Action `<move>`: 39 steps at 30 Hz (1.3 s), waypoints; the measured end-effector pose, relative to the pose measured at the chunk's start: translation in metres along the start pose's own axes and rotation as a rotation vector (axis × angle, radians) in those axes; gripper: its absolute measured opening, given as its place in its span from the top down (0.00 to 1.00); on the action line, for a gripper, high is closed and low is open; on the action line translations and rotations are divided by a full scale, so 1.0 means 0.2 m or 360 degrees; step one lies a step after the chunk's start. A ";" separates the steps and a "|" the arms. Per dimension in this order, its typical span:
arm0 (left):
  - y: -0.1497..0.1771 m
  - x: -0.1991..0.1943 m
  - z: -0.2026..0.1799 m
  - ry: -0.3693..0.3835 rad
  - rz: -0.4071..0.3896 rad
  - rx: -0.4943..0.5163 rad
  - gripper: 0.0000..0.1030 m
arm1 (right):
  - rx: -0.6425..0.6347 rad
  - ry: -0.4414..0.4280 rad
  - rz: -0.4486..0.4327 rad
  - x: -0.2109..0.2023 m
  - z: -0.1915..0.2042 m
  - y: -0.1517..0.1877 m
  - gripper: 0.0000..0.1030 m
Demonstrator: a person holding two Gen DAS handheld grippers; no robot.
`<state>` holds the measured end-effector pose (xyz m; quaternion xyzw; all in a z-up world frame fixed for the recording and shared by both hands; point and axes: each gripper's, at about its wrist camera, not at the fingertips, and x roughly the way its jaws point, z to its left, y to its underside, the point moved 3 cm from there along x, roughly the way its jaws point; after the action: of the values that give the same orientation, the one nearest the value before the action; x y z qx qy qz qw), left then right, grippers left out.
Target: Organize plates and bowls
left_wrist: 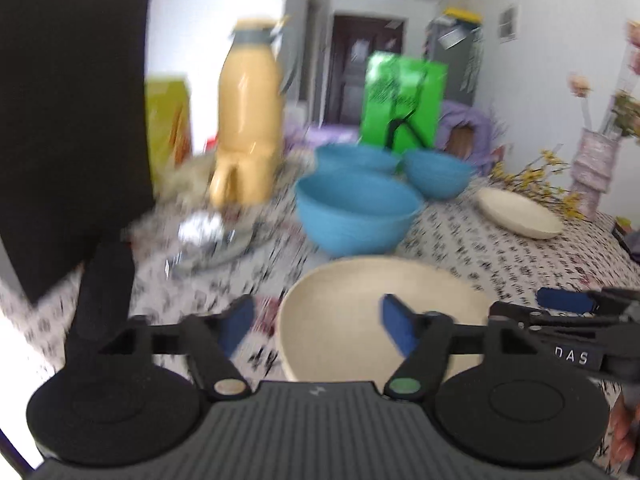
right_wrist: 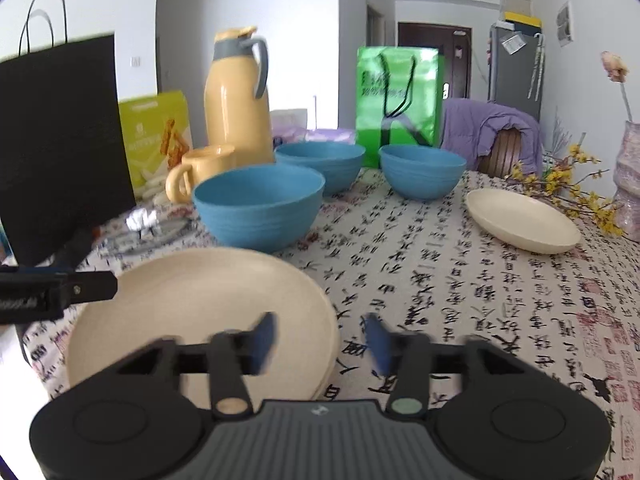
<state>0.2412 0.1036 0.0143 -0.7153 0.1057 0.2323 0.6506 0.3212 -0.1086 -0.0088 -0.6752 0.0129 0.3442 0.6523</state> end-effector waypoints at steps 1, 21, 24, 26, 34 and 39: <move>0.00 -0.03 -0.03 0.0029 -0.0027 0.0026 0.19 | 0.0016 0.0010 -0.0024 -0.04 -0.03 0.01 0.27; 0.05 -0.02 -0.90 0.0455 -0.0054 0.0278 0.00 | 0.0350 0.0495 -0.0104 -0.61 -0.95 0.32 0.15; -0.02 0.09 -0.99 0.0451 -0.0060 0.0299 0.00 | 0.0376 0.0492 -0.0113 -0.55 -1.05 0.27 0.15; -0.09 0.20 -1.05 0.0426 -0.0040 0.0305 0.00 | 0.0390 0.0478 -0.0138 -0.49 -1.12 0.21 0.15; -0.45 0.84 -1.26 0.0425 0.0110 0.0247 0.00 | 0.0395 0.0359 -0.0093 -0.03 -1.45 -0.11 0.17; -0.59 1.25 -1.35 0.0445 0.0220 0.0186 0.01 | 0.0494 0.0279 -0.0001 0.32 -1.65 -0.25 0.23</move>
<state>0.5654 -0.1085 0.0128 -0.6926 0.2573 0.1682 0.6525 0.5417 -0.3662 -0.0245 -0.5938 0.1225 0.2777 0.7452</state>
